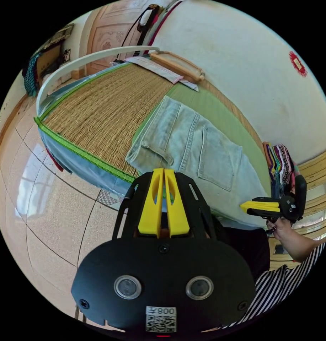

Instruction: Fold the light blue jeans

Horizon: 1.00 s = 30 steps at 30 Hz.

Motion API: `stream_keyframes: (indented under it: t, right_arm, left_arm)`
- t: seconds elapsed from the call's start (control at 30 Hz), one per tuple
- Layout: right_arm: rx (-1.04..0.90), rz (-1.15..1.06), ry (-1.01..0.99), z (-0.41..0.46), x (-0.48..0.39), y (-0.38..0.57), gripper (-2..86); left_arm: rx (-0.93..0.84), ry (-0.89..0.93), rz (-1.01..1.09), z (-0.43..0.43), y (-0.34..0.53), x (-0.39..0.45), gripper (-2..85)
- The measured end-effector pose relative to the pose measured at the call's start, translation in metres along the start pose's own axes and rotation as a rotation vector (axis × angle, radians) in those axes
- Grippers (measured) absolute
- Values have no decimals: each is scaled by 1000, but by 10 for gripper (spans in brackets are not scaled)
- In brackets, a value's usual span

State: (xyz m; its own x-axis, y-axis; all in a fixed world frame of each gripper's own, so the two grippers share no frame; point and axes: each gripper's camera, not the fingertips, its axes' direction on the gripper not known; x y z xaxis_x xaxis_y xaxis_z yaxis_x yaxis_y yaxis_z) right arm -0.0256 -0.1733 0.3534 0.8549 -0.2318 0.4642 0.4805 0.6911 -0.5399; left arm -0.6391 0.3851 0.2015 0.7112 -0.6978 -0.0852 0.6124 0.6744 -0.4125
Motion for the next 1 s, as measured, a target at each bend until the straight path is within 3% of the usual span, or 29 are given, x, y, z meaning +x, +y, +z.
stream_keyframes:
  t: [0.33,0.5,0.7,1.0]
  right_arm:
    - [63,106,-38,-26,33,52,2]
    - [21,167,-96,-19,54,79,2]
    - [165,248,-27,-64,87,127,2]
    - [330,499,-27,-116,206,178,1]
  left_arm:
    - [-89,-31,196,13,-27,99,1]
    - [-156,5,150,32,-40,116,2]
    - [-149,47,269,32,-59,179,2]
    - [-249,170,533,101,-109,336,2]
